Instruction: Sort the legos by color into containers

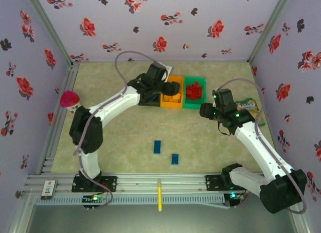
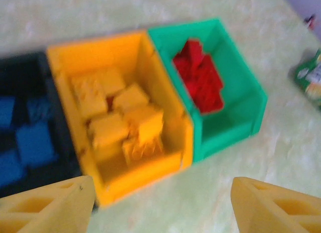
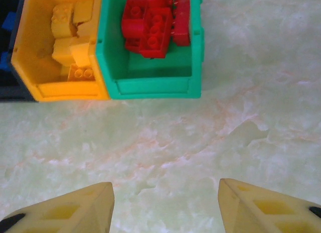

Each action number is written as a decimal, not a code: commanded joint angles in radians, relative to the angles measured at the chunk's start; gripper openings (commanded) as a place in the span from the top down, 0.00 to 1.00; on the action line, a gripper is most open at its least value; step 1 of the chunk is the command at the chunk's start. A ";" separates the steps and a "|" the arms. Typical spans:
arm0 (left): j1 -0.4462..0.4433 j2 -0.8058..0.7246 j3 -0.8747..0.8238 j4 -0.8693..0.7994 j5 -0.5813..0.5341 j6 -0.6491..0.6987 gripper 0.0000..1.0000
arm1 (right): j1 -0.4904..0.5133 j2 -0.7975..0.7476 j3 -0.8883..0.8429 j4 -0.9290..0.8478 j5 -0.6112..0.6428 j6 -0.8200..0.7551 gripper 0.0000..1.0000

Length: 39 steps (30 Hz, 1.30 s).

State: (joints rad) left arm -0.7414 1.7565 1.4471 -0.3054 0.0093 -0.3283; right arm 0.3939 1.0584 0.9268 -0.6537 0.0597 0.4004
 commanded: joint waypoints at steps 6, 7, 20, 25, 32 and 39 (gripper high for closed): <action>-0.002 -0.342 -0.343 0.009 -0.111 0.018 0.26 | 0.184 0.021 -0.016 -0.018 0.010 0.114 0.43; 0.002 -0.380 -0.378 0.005 -0.119 0.011 0.26 | 0.213 0.020 -0.034 -0.001 0.019 0.143 0.43; 0.088 -0.531 -0.525 -0.176 -0.221 -0.093 0.25 | 0.612 0.215 -0.123 0.180 0.160 0.420 0.42; 0.089 -0.537 -0.519 -0.187 -0.219 -0.091 0.25 | 0.708 0.340 -0.080 0.225 0.157 0.460 0.41; 0.089 -0.552 -0.525 -0.197 -0.220 -0.080 0.25 | 0.773 0.493 0.001 0.286 0.108 0.471 0.40; 0.092 -0.562 -0.527 -0.209 -0.221 -0.076 0.25 | 0.792 0.600 0.073 0.287 0.078 0.472 0.37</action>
State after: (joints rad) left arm -0.6559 1.2179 0.9279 -0.4953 -0.1844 -0.4053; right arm 1.1751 1.6257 0.9615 -0.3656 0.1490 0.8497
